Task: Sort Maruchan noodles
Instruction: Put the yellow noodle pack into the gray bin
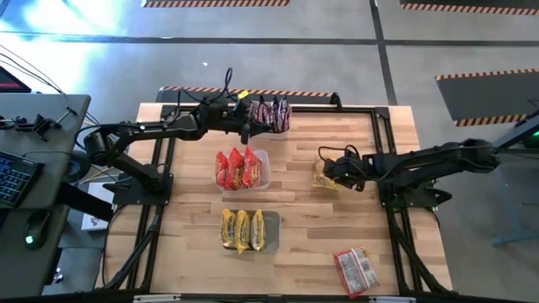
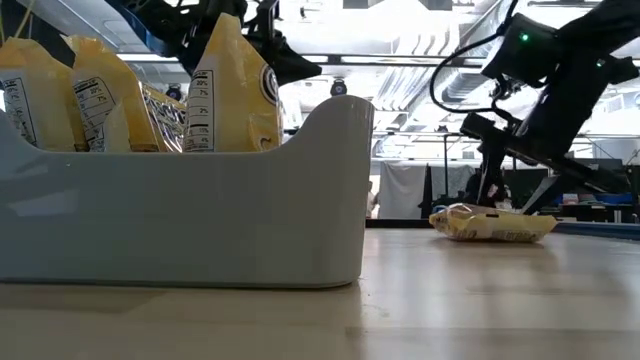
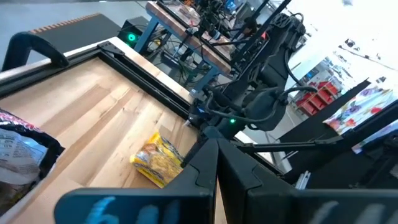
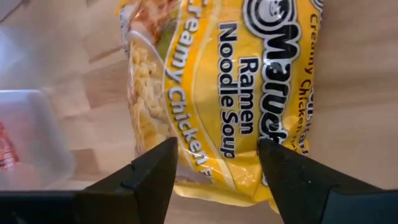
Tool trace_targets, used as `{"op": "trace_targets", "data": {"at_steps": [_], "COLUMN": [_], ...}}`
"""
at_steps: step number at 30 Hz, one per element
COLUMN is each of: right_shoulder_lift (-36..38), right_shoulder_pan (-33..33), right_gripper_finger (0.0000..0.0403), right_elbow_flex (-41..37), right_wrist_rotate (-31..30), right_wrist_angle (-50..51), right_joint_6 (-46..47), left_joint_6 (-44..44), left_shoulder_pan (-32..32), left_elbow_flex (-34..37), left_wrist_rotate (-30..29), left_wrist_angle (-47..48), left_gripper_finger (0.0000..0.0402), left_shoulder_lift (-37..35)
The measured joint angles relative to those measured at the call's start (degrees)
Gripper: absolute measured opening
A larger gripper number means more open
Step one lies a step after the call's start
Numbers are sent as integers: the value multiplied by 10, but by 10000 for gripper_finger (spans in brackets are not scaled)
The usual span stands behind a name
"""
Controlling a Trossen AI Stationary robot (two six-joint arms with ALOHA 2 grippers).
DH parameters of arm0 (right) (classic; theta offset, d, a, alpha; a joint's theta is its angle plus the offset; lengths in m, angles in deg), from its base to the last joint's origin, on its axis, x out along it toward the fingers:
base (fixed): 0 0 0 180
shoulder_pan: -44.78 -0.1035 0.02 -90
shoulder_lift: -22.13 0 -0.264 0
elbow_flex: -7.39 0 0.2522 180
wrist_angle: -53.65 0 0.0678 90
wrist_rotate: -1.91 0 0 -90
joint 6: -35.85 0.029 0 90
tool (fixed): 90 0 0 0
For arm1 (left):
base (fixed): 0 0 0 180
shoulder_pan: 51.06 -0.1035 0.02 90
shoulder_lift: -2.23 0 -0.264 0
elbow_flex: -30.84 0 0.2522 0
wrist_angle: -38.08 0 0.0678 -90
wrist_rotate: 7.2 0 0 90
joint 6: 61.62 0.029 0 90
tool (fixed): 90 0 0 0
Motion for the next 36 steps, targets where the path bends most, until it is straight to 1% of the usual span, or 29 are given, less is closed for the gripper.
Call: {"op": "trace_targets", "data": {"at_steps": [3, 7, 9, 10, 13, 17, 19, 22, 25, 27, 29, 32, 36], "right_shoulder_lift": [-1, 0, 0, 0, 4, 2, 1, 2, 3, 2, 2, 2, 2], "right_shoulder_pan": [0, 0, 0, 0, 4, 8, 7, 1, -4, -5, -4, -3, -3], "right_gripper_finger": [234, 234, 234, 234, 234, 234, 234, 233, 223, 208, 181, 126, 39], "right_elbow_flex": [31, 107, 134, 141, 124, 53, 18, -8, -14, -14, -11, -7, -7], "right_wrist_rotate": [-12, -1, -9, -18, -26, 9, 12, -2, -28, -37, -44, -58, -72], "right_wrist_angle": [39, 180, 270, 292, 260, 110, 63, 34, 33, 30, 29, 25, 8], "right_joint_6": [-44, -91, -99, -99, -93, -63, -34, 4, -8, -37, -70, -120, -196], "left_joint_6": [-16, -27, -27, -27, -27, -29, -40, -47, -47, -54, -62, -77, -116], "left_shoulder_pan": [0, 0, 0, 0, 0, 0, 0, 0, 0, 0, 0, 0, -1], "left_elbow_flex": [0, 0, 0, 0, 0, 0, 0, 0, 0, 0, 0, 0, 0], "left_wrist_rotate": [0, 0, 0, 0, 0, 0, 0, 0, 0, 0, 0, 0, 8], "left_wrist_angle": [0, 0, -1, -1, -1, -1, -1, -1, -2, -2, -2, -2, 0], "left_gripper_finger": [0, 0, 0, 0, 0, 0, 0, 0, 0, 0, 0, 0, 1], "left_shoulder_lift": [0, 0, 0, 0, 0, 0, 0, 0, 0, 0, 0, 0, 0]}}
